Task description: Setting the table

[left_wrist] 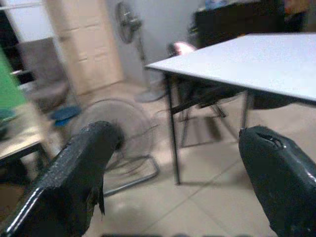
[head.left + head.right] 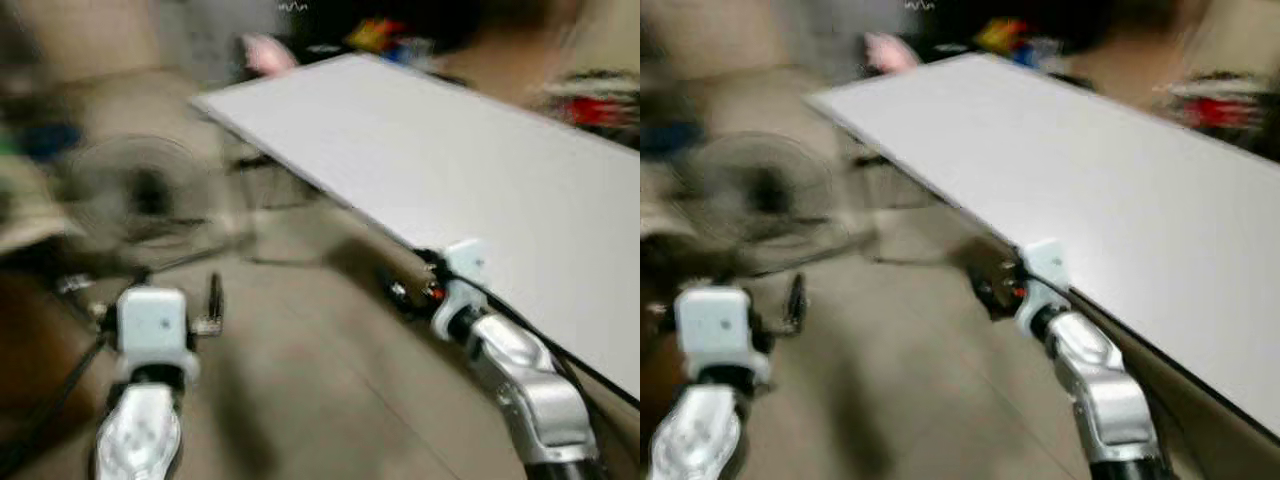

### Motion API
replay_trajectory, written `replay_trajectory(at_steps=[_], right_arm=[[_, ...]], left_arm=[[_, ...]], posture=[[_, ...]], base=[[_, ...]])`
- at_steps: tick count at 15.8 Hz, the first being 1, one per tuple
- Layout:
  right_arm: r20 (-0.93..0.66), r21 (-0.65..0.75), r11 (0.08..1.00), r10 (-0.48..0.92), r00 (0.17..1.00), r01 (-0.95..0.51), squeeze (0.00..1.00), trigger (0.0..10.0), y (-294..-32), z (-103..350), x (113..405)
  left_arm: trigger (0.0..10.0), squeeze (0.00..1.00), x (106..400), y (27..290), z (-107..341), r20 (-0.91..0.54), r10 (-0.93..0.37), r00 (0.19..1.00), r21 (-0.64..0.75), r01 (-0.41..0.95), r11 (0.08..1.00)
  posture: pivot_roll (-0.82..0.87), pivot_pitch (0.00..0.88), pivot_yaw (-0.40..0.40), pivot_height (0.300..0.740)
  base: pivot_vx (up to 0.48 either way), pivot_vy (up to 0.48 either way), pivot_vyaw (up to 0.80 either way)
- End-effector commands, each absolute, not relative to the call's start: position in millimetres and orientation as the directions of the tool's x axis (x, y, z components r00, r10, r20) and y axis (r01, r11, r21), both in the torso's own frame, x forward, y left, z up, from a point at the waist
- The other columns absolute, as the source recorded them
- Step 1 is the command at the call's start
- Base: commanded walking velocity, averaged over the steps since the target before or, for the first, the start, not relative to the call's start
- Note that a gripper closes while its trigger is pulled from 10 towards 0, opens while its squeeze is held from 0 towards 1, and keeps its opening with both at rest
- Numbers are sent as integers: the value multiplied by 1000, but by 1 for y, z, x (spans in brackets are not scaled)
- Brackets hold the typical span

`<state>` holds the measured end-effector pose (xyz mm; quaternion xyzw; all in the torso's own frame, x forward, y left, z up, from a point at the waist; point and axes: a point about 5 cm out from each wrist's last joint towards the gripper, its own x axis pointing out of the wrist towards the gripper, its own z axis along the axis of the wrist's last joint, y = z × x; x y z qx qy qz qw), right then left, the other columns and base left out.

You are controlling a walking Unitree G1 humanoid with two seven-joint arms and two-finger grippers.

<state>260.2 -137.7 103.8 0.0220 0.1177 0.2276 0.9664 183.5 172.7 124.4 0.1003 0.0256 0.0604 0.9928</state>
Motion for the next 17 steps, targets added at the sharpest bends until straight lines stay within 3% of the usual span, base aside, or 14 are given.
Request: replay_trajectory(at_steps=[1,11,14,17], right_arm=[[-186,101,860,510,840,-500,1000,10000,-123,109,260],[-116,116,804,594,796,-583,1000,10000,-123,112,250],[-20,91,865,497,868,-493,1000,10000,-138,133,264],[-42,90,940,335,941,-330,1000,10000,-153,130,274]], left_arm=[[10000,0,182,178,125,-37,145,989,231,-133,964],[10000,0,171,183,134,-16,173,985,263,-162,951],[10000,0,175,187,150,45,155,987,290,-161,943],[10000,0,187,186,160,86,118,989,261,-137,955]], posture=[[-24,0,-2,740],[25,0,8,740],[26,0,16,740],[-8,0,51,740]], base=[[379,0,800],[372,0,800],[359,0,800],[356,0,533]])
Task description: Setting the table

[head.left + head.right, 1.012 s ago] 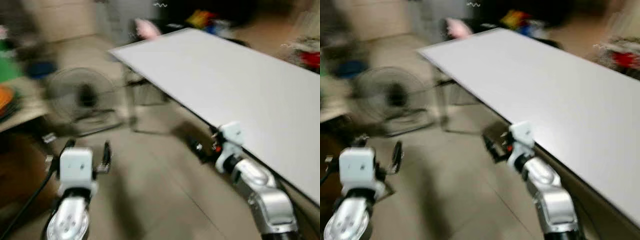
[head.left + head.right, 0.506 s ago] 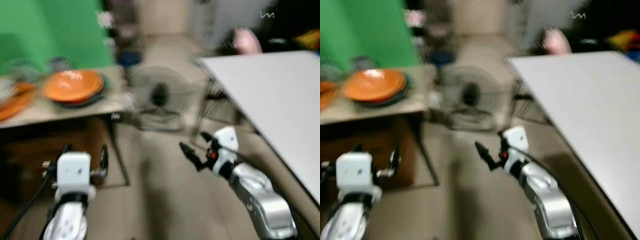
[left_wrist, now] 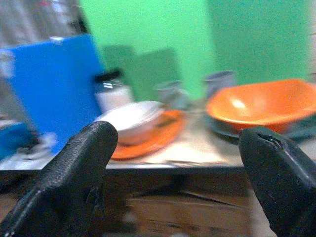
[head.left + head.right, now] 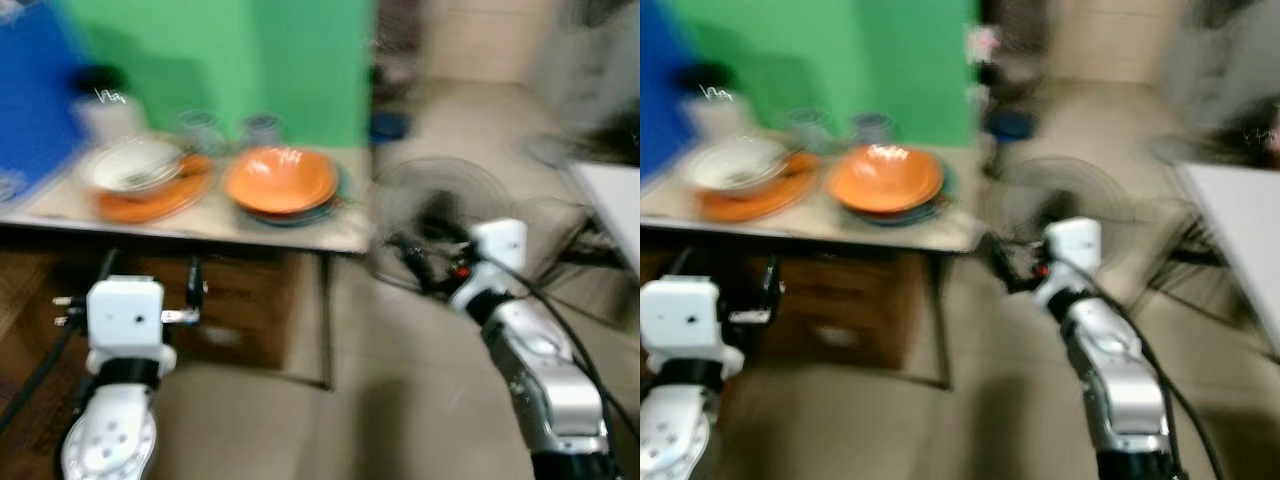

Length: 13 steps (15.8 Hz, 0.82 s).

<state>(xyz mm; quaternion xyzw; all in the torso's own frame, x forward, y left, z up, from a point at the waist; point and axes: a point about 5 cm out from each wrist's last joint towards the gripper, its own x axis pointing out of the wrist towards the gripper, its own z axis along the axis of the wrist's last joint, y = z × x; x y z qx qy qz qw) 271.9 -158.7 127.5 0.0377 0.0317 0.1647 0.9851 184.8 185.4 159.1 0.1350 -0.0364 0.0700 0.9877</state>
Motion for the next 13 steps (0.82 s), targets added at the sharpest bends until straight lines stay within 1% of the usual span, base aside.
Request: replay_trajectory(at_steps=[1,2,4,5,6,7,8,10,13], right_arm=[[-50,83,939,338,940,-333,392,10000,-153,128,269],[-44,69,941,335,941,-332,0,10000,-154,130,267],[-77,-16,965,261,962,-263,0,10000,-160,132,267],[-37,-71,972,220,975,-222,0,10000,-162,138,268],[-27,-82,971,225,974,-226,0,10000,-161,140,268],[-28,-42,965,257,966,-258,0,10000,-158,141,268],[-10,108,969,225,974,-222,0,10000,-160,140,269],[-21,79,967,244,970,-241,0,10000,-157,140,271],[-33,138,929,352,936,-344,0,10000,-141,147,276]], left_arm=[[10000,0,193,179,158,86,52,995,271,-74,960],[10000,0,197,175,160,89,13,996,284,-38,958],[10000,0,201,172,168,107,-16,994,277,-14,961],[10000,0,202,171,172,109,-23,994,276,-8,961],[10000,0,203,171,172,106,-27,994,277,-4,961],[10000,0,205,170,174,103,-31,994,271,2,962],[10000,0,207,175,170,88,12,996,229,-32,973],[10000,0,207,176,168,84,6,996,241,-26,970],[10000,0,207,177,170,79,-7,997,264,-14,965]], posture=[[-21,1,63,740],[-28,1,66,740],[-30,5,64,740],[-30,7,61,740],[-29,10,59,740],[-25,10,55,740],[-17,5,55,740],[-16,0,43,740],[-16,0,28,740]], base=[[352,0,0],[345,0,0],[311,0,0],[296,0,0],[300,0,0],[296,0,0],[337,0,0],[339,0,0],[345,0,0]])
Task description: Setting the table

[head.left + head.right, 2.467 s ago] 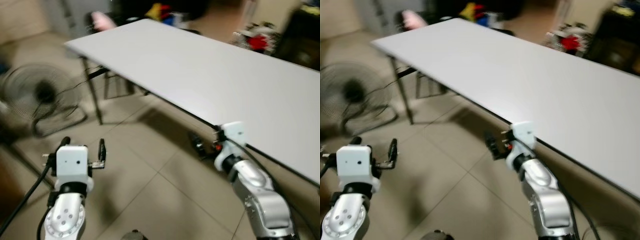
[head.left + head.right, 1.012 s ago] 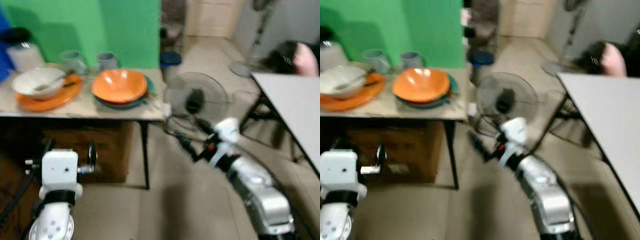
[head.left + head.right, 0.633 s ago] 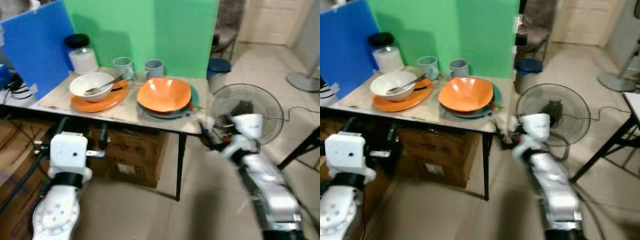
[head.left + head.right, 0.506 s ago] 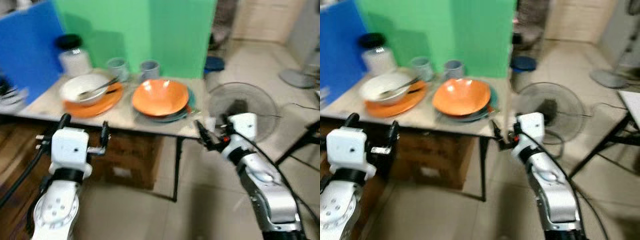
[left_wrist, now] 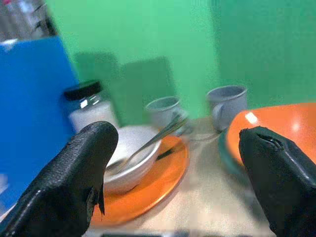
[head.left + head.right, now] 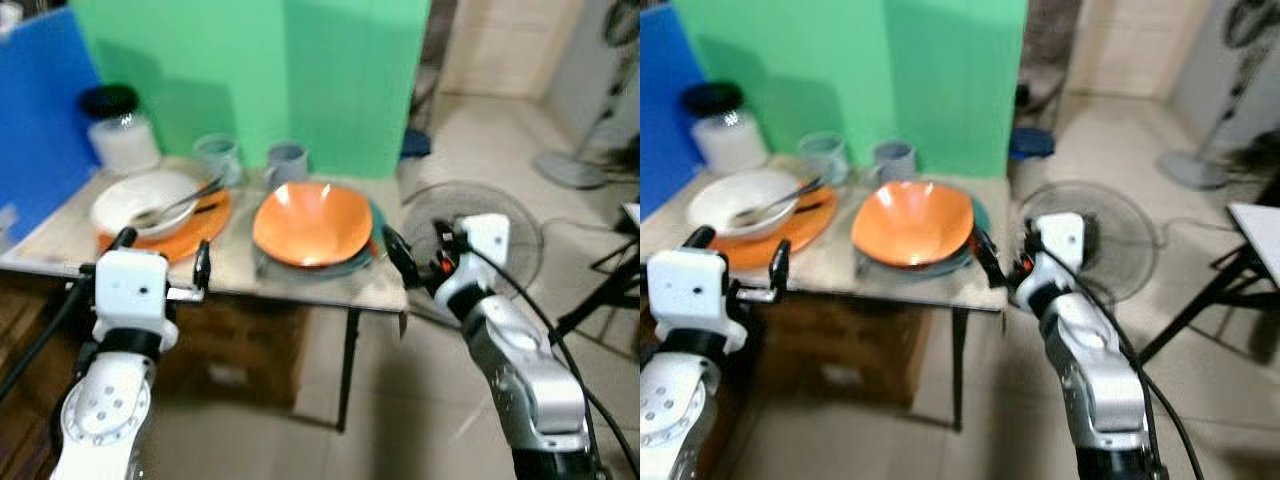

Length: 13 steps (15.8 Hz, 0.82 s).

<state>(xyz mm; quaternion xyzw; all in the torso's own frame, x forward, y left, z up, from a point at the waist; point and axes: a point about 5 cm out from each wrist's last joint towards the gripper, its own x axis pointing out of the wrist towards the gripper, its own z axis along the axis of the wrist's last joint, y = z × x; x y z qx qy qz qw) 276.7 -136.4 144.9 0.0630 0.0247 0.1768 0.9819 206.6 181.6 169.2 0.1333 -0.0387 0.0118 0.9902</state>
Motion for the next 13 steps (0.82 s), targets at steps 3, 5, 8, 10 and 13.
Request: replay_trajectory(at_steps=[3,5,8,10,13], right_arm=[[-10,142,917,377,926,-372,0,10000,-139,154,283],[-55,127,907,410,911,-401,0,10000,-135,154,287],[-119,121,889,455,882,-442,0,10000,-123,160,298],[-210,151,881,473,856,-449,0,10000,-119,159,302],[-273,189,900,432,859,-392,78,10000,-120,169,322]], left_arm=[[10000,0,208,176,171,77,-23,997,262,2,965],[10000,0,210,178,171,80,-14,997,254,-7,967],[10000,0,214,176,170,64,-60,996,250,42,967],[10000,0,216,173,170,39,-115,993,246,101,964],[10000,0,219,170,168,-26,-260,965,260,257,931]], posture=[[-14,0,11,740],[-18,0,12,740],[-35,0,25,740],[-44,0,23,740],[-51,0,8,740]], base=[[344,0,0],[345,0,0],[341,0,0],[146,0,0],[0,0,0]])
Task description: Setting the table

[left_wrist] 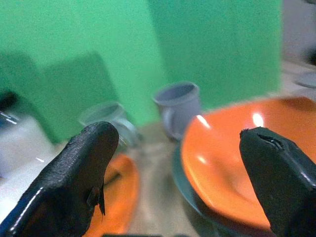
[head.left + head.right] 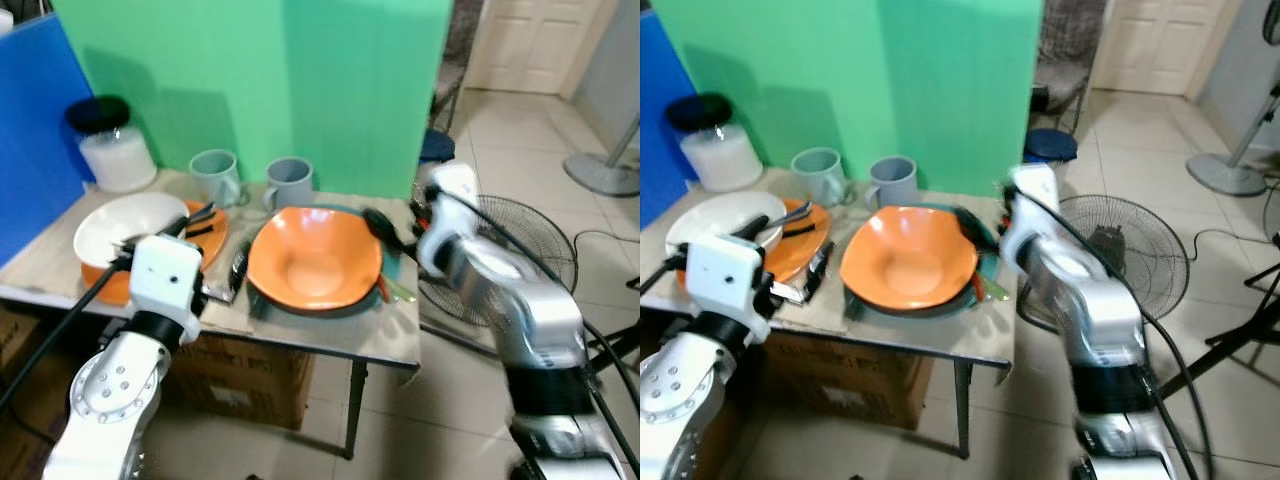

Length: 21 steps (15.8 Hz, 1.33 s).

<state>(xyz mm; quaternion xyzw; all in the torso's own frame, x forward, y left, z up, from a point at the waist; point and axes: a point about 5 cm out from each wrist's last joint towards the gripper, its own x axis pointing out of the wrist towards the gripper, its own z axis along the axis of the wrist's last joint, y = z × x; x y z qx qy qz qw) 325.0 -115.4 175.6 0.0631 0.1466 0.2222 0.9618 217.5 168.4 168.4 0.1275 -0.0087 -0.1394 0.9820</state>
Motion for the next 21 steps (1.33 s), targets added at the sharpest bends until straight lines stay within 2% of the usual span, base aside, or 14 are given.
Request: replay_trajectory(at_steps=[1,4,8,9,10,11,12,21], right_arm=[[-315,240,901,425,849,-362,1000,10000,-122,168,327],[-376,240,890,454,808,-388,1000,10000,-118,168,340],[-473,191,930,367,801,-314,1000,10000,-118,162,356],[-524,206,934,357,774,-291,0,10000,-118,158,357],[-548,241,926,377,747,-290,0,10000,-116,156,356],[-552,253,919,393,735,-302,0,1451,-115,156,355],[-555,247,919,393,733,-306,0,0,-115,155,355],[-598,295,912,409,689,-286,0,0,-115,145,354]], left_arm=[[10000,0,218,168,168,-38,-323,946,217,323,921],[10000,0,219,164,169,-79,-434,897,191,441,877],[10000,0,217,155,169,-140,-579,803,156,595,788],[10000,0,215,152,169,-150,-618,772,136,635,760],[10000,0,215,151,170,-151,-629,763,131,646,752],[10000,0,215,150,170,-151,-628,763,130,645,753],[10000,0,215,150,170,-152,-629,762,128,647,752],[10000,0,213,153,169,-168,-634,755,116,654,748]], posture=[[-52,1,8,740],[-56,3,5,740],[-54,5,-2,740],[-53,5,-3,740],[-53,5,-4,740],[-56,6,-2,740],[-57,6,-2,740],[-54,9,0,740]], base=[[0,0,0],[0,0,0],[0,0,0],[0,0,0],[0,0,0],[0,0,0],[0,0,0],[0,0,0]])
